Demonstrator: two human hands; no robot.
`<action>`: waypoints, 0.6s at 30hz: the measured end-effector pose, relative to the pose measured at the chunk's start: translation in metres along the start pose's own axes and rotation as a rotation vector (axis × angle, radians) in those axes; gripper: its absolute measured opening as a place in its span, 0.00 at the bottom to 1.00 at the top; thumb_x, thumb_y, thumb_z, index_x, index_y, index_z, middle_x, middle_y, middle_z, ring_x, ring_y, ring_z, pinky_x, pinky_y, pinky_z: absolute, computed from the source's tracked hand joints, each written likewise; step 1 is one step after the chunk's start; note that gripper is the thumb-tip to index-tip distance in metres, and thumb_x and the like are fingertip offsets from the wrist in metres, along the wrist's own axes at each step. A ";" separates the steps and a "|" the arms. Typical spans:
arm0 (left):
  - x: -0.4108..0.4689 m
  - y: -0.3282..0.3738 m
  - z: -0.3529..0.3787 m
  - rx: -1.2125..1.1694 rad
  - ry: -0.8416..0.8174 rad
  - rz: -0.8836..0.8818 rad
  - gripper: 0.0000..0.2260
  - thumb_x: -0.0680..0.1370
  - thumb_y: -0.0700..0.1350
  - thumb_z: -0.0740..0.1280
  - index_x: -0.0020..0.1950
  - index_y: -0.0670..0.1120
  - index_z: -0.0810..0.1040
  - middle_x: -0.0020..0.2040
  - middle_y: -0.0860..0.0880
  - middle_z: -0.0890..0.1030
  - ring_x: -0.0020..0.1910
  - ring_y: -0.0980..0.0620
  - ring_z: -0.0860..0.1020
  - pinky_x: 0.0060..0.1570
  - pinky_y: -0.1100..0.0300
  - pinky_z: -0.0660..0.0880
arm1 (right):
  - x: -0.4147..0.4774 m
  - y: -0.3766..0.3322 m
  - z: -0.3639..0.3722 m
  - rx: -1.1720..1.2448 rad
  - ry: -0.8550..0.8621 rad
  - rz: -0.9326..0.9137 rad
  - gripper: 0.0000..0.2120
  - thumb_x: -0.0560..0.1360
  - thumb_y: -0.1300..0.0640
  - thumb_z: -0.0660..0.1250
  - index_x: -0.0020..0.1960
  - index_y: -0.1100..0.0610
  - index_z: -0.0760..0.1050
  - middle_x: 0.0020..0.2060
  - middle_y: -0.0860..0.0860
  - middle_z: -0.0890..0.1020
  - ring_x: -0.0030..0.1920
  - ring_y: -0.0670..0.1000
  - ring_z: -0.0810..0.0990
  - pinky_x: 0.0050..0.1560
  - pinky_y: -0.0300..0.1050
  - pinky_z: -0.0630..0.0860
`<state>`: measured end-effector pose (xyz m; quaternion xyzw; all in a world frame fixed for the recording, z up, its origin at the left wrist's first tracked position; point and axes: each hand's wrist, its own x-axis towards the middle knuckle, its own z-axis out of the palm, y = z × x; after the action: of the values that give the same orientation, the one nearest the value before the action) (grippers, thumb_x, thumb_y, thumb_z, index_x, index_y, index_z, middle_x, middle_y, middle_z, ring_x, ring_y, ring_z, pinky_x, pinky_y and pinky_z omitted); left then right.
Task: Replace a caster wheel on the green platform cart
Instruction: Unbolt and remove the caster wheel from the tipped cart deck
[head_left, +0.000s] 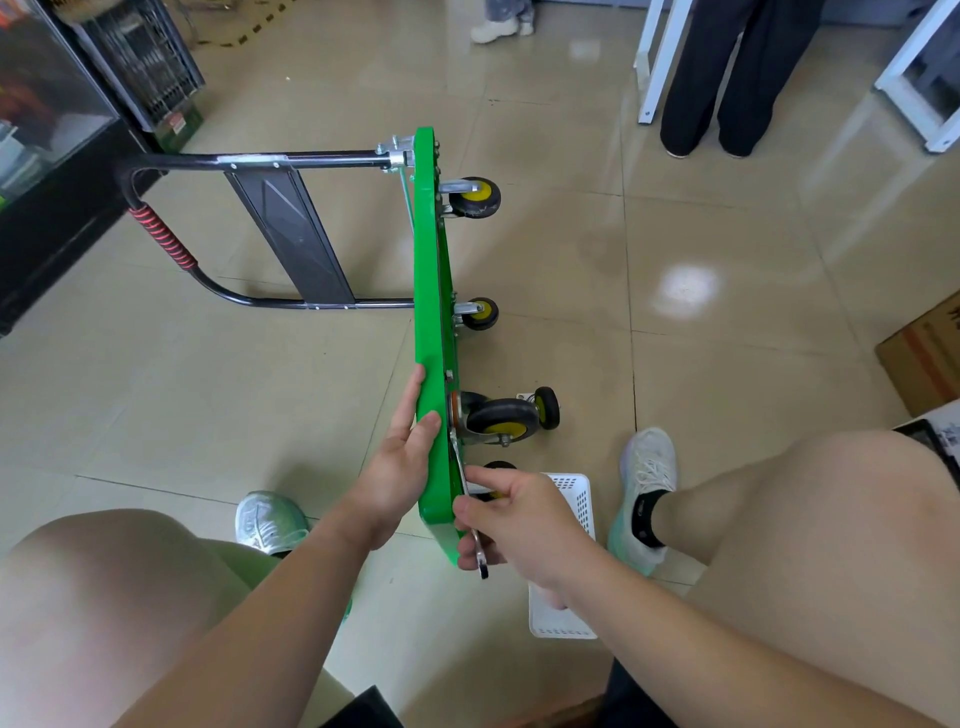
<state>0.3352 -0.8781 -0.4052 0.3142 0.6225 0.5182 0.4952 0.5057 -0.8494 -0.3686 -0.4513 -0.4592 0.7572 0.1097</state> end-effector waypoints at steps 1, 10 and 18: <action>0.000 0.000 0.000 -0.004 -0.002 -0.001 0.23 0.87 0.52 0.55 0.73 0.80 0.57 0.77 0.56 0.70 0.72 0.51 0.75 0.73 0.43 0.71 | 0.002 -0.001 0.000 0.003 -0.012 -0.001 0.18 0.79 0.65 0.68 0.69 0.57 0.77 0.38 0.58 0.79 0.31 0.54 0.77 0.39 0.50 0.83; 0.000 0.002 0.001 -0.024 0.010 -0.023 0.23 0.88 0.51 0.54 0.74 0.79 0.57 0.76 0.59 0.72 0.70 0.53 0.77 0.72 0.43 0.72 | 0.028 0.029 -0.003 -0.152 0.056 -0.038 0.24 0.78 0.67 0.68 0.68 0.46 0.73 0.40 0.58 0.86 0.30 0.53 0.79 0.36 0.46 0.79; -0.002 0.003 0.001 -0.048 0.009 -0.020 0.24 0.88 0.50 0.54 0.70 0.82 0.59 0.77 0.56 0.70 0.72 0.50 0.75 0.72 0.43 0.72 | 0.056 0.059 -0.007 -0.321 0.198 -0.253 0.22 0.81 0.67 0.62 0.66 0.44 0.77 0.52 0.45 0.86 0.53 0.45 0.83 0.51 0.32 0.75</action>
<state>0.3365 -0.8784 -0.4014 0.2937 0.6150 0.5295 0.5051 0.4938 -0.8452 -0.4490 -0.4741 -0.6135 0.6067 0.1751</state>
